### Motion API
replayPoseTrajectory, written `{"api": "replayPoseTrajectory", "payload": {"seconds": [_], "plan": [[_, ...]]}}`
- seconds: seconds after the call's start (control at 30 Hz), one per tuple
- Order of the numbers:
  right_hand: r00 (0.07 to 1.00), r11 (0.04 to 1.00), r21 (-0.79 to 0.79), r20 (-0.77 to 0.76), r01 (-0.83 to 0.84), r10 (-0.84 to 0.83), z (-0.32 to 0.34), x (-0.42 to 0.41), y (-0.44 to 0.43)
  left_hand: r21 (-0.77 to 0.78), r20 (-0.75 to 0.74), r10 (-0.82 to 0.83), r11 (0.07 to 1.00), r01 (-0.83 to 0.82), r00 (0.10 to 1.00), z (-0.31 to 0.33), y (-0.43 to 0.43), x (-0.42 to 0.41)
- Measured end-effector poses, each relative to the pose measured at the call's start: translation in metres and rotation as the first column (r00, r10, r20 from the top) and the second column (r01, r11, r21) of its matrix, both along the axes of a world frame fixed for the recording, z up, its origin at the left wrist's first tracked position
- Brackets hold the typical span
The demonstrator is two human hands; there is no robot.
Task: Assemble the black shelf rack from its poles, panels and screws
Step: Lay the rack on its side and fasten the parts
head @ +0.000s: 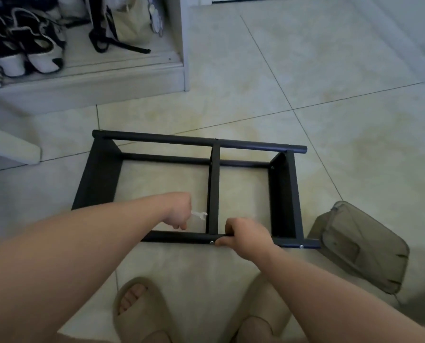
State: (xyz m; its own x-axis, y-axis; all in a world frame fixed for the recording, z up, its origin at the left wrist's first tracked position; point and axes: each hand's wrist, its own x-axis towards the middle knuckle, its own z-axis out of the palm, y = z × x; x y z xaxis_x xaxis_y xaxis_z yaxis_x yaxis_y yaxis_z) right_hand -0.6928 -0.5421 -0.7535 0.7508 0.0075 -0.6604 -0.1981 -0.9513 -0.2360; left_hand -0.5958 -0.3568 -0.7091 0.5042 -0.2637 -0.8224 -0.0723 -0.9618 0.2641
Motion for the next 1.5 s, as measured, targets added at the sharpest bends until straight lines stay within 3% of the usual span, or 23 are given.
{"api": "replayPoseTrajectory", "payload": {"seconds": [0.17, 0.3, 0.57, 0.7, 0.87, 1.03, 1.27, 1.5], "plan": [[0.98, 0.995, 0.033, 0.177, -0.094, 0.087, -0.012, -0.004, -0.008, -0.07, 0.05, 0.04, 0.997, -0.036, 0.998, -0.023, 0.007, 0.012], [0.944, 0.97, -0.007, 0.227, -0.242, 0.238, -0.029, -0.002, -0.005, -0.107, 0.05, 0.047, 0.993, -0.042, 0.998, -0.041, 0.006, 0.019], [0.877, 0.938, -0.059, 0.339, -0.342, 0.341, -0.048, 0.01, -0.004, -0.281, -0.069, 0.081, 0.955, -0.097, 0.994, -0.08, 0.005, 0.03], [0.871, 0.931, -0.038, 0.342, -0.362, 0.353, -0.05, 0.014, -0.005, -0.426, -0.154, 0.218, 0.865, -0.264, 0.964, -0.097, 0.013, 0.032], [0.863, 0.934, -0.062, 0.364, -0.352, 0.35, -0.053, 0.013, -0.003, -0.475, -0.447, 0.384, 0.663, -0.579, 0.808, -0.11, 0.019, 0.022], [0.848, 0.925, -0.094, 0.376, -0.367, 0.374, -0.054, 0.013, -0.002, -0.367, -0.675, 0.475, 0.447, -0.816, 0.564, -0.113, 0.01, 0.012], [0.796, 0.901, -0.131, 0.428, -0.413, 0.428, -0.053, 0.012, -0.003, -0.302, -0.562, 0.612, 0.475, -0.827, 0.557, -0.116, 0.005, 0.01], [0.796, 0.904, -0.091, 0.443, -0.417, 0.412, -0.054, 0.013, -0.004, -0.316, -0.578, 0.558, 0.519, -0.794, 0.595, -0.109, 0.0, 0.015]]}}
